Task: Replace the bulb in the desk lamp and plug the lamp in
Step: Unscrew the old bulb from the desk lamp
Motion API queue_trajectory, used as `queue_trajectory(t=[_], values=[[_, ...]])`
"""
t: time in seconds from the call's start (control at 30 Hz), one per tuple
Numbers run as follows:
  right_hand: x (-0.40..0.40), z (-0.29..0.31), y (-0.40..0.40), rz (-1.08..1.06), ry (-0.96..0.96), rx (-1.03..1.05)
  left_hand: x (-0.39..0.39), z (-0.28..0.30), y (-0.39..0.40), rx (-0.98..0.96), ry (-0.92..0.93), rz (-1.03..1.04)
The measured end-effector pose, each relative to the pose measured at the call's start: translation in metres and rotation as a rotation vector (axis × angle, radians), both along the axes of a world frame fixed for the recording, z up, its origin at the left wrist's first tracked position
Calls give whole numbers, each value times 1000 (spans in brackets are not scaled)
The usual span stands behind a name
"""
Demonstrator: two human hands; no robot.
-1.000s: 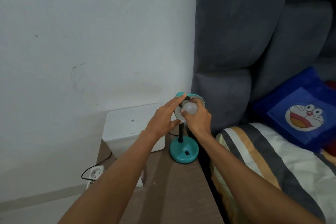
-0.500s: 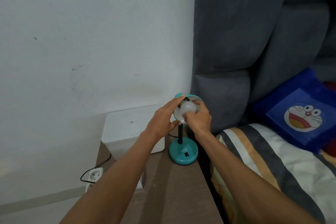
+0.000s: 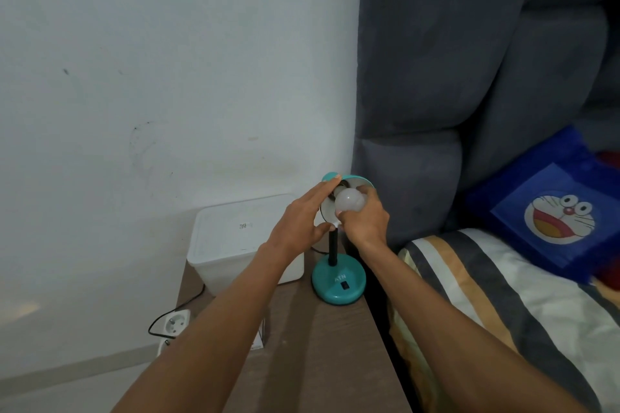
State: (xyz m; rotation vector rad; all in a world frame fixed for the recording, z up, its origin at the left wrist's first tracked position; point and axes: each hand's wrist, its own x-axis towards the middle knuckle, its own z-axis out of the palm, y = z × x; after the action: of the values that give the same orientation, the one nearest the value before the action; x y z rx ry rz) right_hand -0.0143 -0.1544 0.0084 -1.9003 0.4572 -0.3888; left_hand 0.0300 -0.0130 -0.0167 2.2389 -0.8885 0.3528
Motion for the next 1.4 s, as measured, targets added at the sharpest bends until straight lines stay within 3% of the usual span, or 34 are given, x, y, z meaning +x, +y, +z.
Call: queue_trajectory(t=[0.23,0.6,0.87,1.4], values=[[-2,-3,0,30,-94,-39,2,0,0,1,7,-4],[1,-4,2,1,-21,-69,4,0,2,10,3,6],[1,-9,7,17,-116,-112,4,0,0,11,11,4],[4,-10,8,14,-76,-129,4,-1,2,20,0,13]])
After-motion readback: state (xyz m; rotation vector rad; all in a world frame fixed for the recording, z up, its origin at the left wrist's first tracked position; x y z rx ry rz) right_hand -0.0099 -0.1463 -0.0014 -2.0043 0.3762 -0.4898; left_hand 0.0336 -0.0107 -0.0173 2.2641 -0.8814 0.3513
